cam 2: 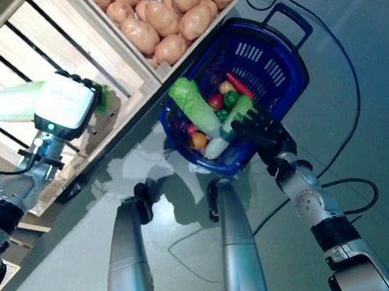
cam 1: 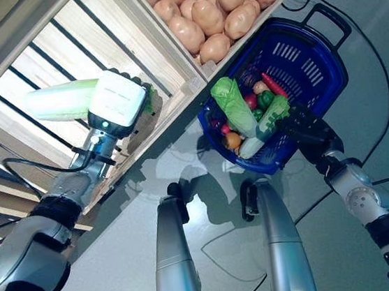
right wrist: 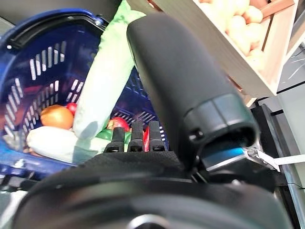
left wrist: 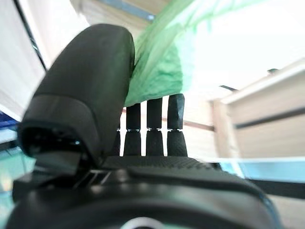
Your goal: Put vegetables into the basket
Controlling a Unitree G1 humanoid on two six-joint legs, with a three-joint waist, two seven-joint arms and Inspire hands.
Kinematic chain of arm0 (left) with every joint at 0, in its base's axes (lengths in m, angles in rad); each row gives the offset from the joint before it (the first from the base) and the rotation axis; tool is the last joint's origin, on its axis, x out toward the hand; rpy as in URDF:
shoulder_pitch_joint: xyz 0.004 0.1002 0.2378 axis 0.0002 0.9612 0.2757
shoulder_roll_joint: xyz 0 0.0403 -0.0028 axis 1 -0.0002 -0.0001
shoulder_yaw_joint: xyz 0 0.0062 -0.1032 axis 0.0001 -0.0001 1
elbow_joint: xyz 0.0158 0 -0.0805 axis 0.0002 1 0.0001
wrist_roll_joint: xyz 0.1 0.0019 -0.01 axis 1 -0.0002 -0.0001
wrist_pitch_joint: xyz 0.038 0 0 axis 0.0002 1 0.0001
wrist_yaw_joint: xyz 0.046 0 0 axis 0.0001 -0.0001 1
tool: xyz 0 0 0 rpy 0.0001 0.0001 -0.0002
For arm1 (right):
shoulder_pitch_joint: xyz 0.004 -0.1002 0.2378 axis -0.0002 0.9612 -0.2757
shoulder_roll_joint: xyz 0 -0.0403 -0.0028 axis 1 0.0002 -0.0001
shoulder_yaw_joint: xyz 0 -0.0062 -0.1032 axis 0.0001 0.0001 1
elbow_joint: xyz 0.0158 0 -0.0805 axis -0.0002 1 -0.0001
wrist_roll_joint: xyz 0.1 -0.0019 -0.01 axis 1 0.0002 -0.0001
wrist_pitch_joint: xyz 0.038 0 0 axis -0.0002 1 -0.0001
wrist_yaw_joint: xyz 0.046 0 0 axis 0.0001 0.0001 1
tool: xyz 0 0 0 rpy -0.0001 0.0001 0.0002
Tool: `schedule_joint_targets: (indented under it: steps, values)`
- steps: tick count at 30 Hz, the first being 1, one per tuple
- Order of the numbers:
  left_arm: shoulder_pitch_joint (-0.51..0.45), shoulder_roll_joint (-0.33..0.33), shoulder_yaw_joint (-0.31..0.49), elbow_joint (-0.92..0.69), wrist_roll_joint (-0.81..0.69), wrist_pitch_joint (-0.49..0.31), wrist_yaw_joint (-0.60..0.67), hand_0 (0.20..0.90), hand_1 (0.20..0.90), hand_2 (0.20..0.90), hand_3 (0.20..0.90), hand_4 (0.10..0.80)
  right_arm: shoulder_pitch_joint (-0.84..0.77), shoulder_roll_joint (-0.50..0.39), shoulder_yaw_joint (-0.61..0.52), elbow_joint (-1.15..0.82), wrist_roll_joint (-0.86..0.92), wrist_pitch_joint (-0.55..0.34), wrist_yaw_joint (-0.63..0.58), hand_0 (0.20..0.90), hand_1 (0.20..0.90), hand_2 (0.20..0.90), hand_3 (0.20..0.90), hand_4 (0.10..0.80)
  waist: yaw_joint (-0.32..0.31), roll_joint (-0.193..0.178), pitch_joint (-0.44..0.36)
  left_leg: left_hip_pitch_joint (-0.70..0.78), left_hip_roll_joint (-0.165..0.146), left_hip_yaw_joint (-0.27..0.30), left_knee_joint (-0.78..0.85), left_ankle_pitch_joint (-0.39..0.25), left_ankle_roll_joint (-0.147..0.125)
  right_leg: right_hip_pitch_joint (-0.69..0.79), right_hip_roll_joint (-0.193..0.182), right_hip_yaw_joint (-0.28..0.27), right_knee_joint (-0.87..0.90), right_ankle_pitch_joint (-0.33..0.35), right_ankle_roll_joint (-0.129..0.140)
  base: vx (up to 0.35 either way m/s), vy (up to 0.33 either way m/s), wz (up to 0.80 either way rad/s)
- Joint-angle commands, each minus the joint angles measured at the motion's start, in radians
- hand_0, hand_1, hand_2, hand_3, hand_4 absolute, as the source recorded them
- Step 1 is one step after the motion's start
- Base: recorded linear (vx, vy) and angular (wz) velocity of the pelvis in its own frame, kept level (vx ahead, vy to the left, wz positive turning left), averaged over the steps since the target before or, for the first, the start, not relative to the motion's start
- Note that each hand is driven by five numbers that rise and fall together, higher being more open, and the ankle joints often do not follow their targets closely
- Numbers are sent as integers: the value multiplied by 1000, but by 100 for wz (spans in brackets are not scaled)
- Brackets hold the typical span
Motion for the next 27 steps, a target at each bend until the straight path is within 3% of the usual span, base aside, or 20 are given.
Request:
schedule_joint_targets:
  steps: [1, 6, 11, 18, 27]
  values:
    - [-19, 70, 153, -105, -107, 7, 178, 300, 300, 300, 300, 400, -6, -3, -116, -134, -26, -76, 42, 900, 900, 900, 900, 800, 2, 12, -2, 97, -11, 75, -40, -79, 80, 89, -26, -8, -146, 124, 4, 1, -11, 4]
    - [23, 81, 221, -167, -60, -16, 229, 300, 300, 300, 300, 400, 11, 13, -126, -155, -51, -81, 40, 900, 900, 900, 900, 800, 10, 14, -2, 123, -14, 78, -78, -64, 75, 112, -26, -12, -168, 131, 4, 1, -9, 4]
    - [74, 72, 309, -249, -171, -65, 253, 300, 300, 300, 300, 400, 30, 39, -137, -193, -93, -74, 35, 900, 900, 900, 900, 800, 18, 11, -2, 180, -17, 77, -174, -18, 62, 168, -19, -22, -236, 156, 7, -4, -28, 10]
    - [226, -53, 521, -330, -373, -194, 291, 300, 300, 300, 300, 400, 88, 122, -149, -217, -193, -104, 39, 900, 900, 900, 900, 800, 43, 4, -2, 291, -36, 65, -284, 31, 56, 287, -15, -42, -336, 184, 7, 33, -45, 7]
    - [375, -247, 668, -451, -536, -363, 192, 300, 300, 300, 300, 400, 143, 192, -160, -223, -263, -112, 27, 900, 900, 900, 900, 800, 77, -9, -38, 405, -59, 34, -389, 69, 58, 427, -16, -66, -457, 205, 4, 72, -42, 7]
